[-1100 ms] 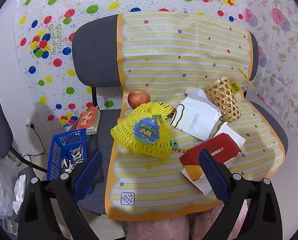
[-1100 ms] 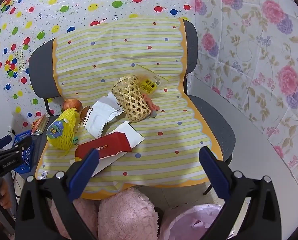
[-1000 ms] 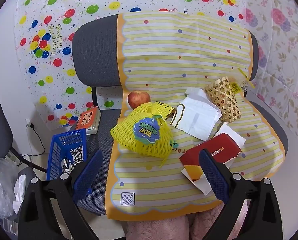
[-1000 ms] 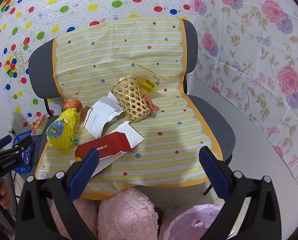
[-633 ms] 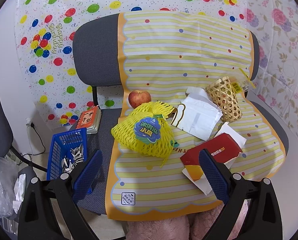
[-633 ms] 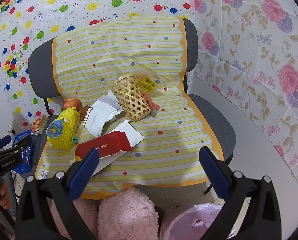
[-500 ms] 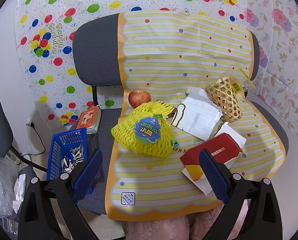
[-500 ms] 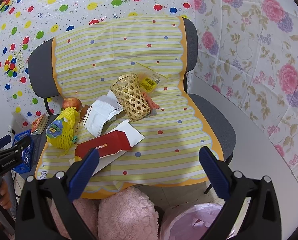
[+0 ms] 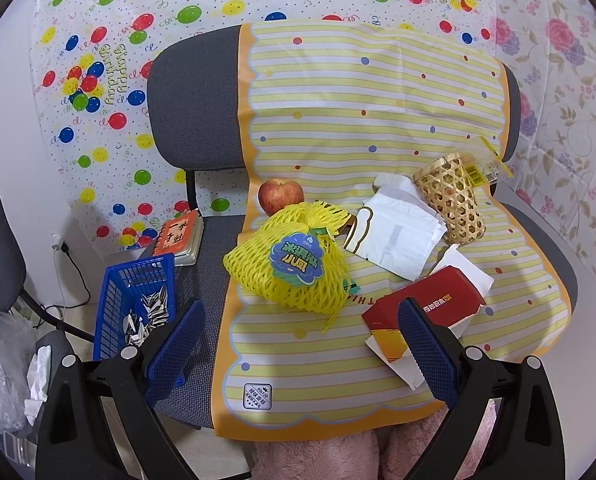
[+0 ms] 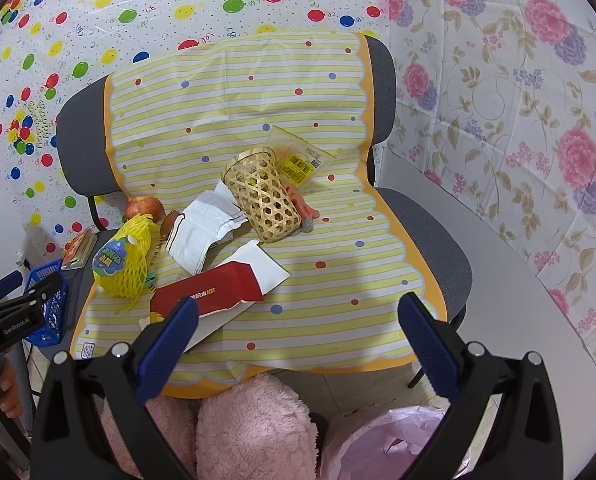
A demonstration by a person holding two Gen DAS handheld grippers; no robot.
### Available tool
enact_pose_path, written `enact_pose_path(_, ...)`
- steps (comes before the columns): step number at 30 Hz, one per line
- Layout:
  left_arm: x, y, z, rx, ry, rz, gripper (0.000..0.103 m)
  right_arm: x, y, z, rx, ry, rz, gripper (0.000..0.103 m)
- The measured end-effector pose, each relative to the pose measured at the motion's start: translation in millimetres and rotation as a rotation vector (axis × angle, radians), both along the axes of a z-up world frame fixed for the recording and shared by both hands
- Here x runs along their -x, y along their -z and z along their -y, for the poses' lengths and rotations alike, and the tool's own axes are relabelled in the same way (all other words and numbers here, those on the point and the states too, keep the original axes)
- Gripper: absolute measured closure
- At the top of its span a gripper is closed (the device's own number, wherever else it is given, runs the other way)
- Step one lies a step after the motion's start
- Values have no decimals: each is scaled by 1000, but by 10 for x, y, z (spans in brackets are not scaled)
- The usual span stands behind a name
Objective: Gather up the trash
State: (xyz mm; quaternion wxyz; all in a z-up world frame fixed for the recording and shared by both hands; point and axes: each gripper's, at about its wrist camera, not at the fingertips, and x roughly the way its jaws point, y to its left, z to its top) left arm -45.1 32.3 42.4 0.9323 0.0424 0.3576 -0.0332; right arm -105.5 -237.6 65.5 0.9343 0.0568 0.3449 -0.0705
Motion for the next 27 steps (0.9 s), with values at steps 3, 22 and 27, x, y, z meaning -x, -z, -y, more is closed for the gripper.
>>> enact_pose_path(3, 0, 4, -1, 2, 0, -1, 7, 3, -7, -13, 1, 1, -1, 6)
enact_pose_path(22, -115, 186, -110, -53, -52, -43, 7, -152, 219, -110, 42, -47, -62, 6)
enact_pose_path(27, -181, 335, -213, -93, -75, -75, 8, -261, 328, -182, 8, -107, -15, 6)
